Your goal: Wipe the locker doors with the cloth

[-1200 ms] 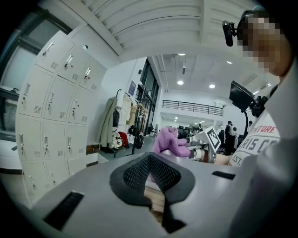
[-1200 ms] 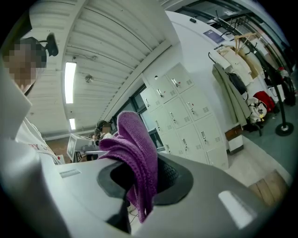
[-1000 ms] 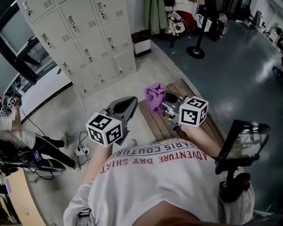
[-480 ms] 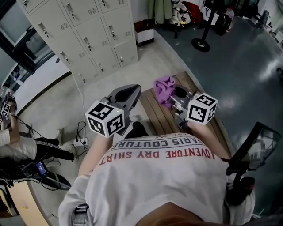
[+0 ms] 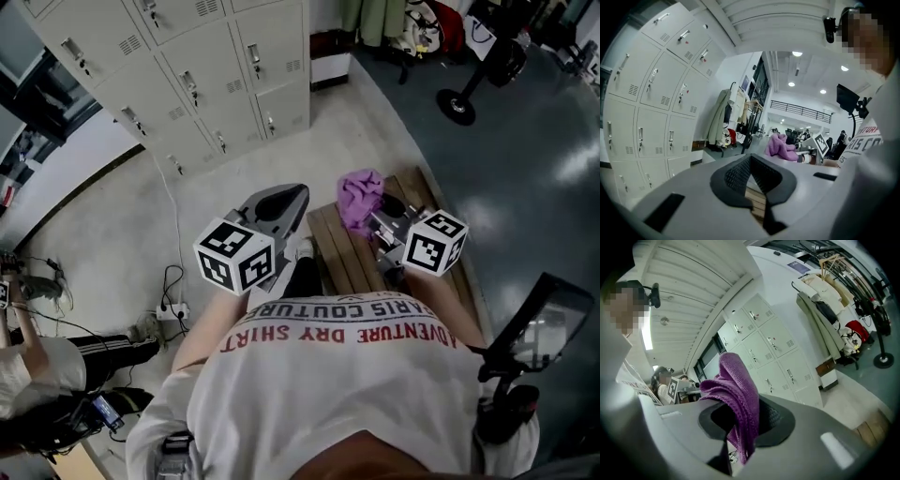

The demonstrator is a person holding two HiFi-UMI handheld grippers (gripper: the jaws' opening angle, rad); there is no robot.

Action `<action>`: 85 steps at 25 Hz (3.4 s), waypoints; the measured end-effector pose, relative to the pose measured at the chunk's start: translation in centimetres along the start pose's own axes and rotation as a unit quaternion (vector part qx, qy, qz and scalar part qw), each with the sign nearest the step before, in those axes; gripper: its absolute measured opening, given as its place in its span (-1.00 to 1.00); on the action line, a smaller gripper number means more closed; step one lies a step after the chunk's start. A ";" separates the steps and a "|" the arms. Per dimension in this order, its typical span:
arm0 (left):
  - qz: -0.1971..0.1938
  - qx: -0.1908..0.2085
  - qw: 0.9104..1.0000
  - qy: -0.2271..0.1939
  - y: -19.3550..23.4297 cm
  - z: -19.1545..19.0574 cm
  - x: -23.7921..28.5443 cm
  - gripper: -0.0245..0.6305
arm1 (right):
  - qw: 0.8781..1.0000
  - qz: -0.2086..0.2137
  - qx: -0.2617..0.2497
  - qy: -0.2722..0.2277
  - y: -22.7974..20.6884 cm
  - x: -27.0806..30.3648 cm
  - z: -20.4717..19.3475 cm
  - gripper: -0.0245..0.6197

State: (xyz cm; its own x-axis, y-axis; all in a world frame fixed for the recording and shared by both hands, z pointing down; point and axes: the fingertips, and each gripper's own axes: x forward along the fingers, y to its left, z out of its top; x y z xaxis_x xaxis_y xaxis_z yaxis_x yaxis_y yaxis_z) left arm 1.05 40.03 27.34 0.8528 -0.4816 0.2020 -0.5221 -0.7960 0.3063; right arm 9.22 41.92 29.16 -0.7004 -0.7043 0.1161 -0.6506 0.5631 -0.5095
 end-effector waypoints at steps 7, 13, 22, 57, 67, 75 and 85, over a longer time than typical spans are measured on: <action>0.029 -0.010 1.000 0.002 18.0 7.7 8.0 -0.92 | 1.000 -0.018 0.005 -0.009 -10.9 16.2 9.6 -0.70; 0.041 0.027 0.999 -0.020 25.5 14.6 10.9 -0.92 | 0.998 -0.014 -0.031 -0.047 -14.2 22.6 18.0 -0.70; 0.061 0.031 0.997 -0.043 29.6 18.2 10.8 -0.92 | 0.998 0.006 -0.039 -0.054 -15.5 26.8 21.2 -0.70; 0.154 -0.040 0.987 -0.034 53.5 18.0 22.7 -0.92 | 0.994 0.094 -0.053 -0.010 -33.1 52.4 24.8 -0.70; 0.168 -0.062 0.983 -0.028 57.0 16.9 23.1 -0.92 | 0.993 0.093 -0.067 -0.002 -35.2 60.0 22.9 -0.70; 0.174 -0.072 0.982 -0.026 59.0 16.4 23.6 -0.92 | 0.994 0.069 -0.089 -0.002 -37.2 63.9 21.3 -0.70; 0.187 -0.081 0.979 -0.024 60.4 15.8 23.8 -0.92 | 0.993 0.045 -0.105 0.015 -39.0 66.8 19.5 -0.70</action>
State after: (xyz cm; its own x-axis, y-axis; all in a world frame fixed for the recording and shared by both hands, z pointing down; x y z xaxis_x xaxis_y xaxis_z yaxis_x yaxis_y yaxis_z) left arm -9.98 -25.26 35.93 0.5987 -0.7484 0.2854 -0.7900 -0.4932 0.3641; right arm -6.42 -35.52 40.17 -0.7647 -0.6358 0.1045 -0.6297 0.7031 -0.3304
